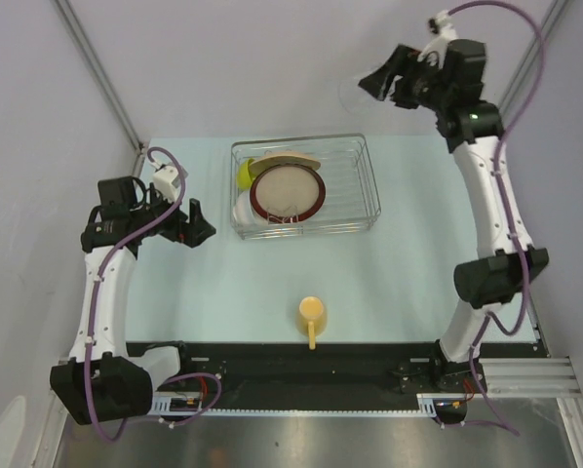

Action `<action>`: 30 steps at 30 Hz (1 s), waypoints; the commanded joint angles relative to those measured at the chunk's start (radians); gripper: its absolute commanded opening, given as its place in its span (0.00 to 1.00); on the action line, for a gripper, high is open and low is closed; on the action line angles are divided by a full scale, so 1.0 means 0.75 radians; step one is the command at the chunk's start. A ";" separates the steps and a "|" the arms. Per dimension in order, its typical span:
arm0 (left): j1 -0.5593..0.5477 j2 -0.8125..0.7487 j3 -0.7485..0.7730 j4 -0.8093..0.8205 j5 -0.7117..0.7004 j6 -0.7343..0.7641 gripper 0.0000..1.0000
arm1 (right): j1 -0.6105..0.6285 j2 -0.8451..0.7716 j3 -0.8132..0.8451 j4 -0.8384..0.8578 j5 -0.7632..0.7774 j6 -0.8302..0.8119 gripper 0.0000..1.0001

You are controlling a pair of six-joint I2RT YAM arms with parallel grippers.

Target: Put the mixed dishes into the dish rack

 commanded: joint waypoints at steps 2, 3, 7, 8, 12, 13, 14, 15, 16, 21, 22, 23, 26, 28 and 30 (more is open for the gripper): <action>0.013 -0.004 0.041 0.011 -0.022 0.028 0.99 | 0.184 0.334 0.187 -0.506 0.532 -0.394 0.00; 0.013 -0.004 0.041 0.009 -0.026 0.034 0.99 | 0.219 0.385 0.211 -0.518 0.571 -0.413 0.00; 0.015 0.000 0.041 0.007 -0.036 0.036 0.99 | 0.264 0.467 0.291 -0.515 0.721 -0.472 0.00; 0.013 0.000 0.043 0.005 -0.036 0.038 0.99 | 0.262 0.484 0.305 -0.517 0.733 -0.474 0.00; 0.013 0.011 0.049 0.005 -0.038 0.036 0.99 | 0.284 0.531 0.301 -0.492 0.788 -0.513 0.00; 0.015 0.013 0.047 0.007 -0.038 0.036 0.99 | 0.293 0.551 0.301 -0.488 0.807 -0.521 0.00; 0.013 0.015 0.049 0.005 -0.040 0.038 0.99 | 0.301 0.561 0.301 -0.486 0.819 -0.525 0.00; 0.013 0.015 0.049 0.005 -0.042 0.038 0.99 | 0.305 0.572 0.297 -0.472 0.843 -0.531 0.00; 0.015 0.019 0.049 0.003 -0.042 0.038 0.99 | 0.315 0.586 0.295 -0.463 0.854 -0.541 0.00; 0.013 0.015 0.047 0.001 -0.046 0.040 0.99 | 0.342 0.596 0.197 -0.335 0.862 -0.564 0.00; 0.013 0.015 0.045 0.003 -0.048 0.040 0.99 | 0.344 0.604 0.193 -0.326 0.866 -0.568 0.00; 0.013 0.015 0.045 0.003 -0.050 0.042 0.99 | 0.350 0.625 0.195 -0.326 0.862 -0.568 0.00; 0.015 0.017 0.039 0.005 -0.050 0.044 0.99 | 0.352 0.649 0.177 -0.288 0.864 -0.564 0.00; 0.015 0.019 0.035 0.005 -0.055 0.047 0.99 | 0.356 0.651 0.138 -0.259 0.870 -0.562 0.00; 0.013 0.017 0.033 0.009 -0.059 0.049 0.99 | 0.362 0.645 0.109 -0.216 0.878 -0.560 0.00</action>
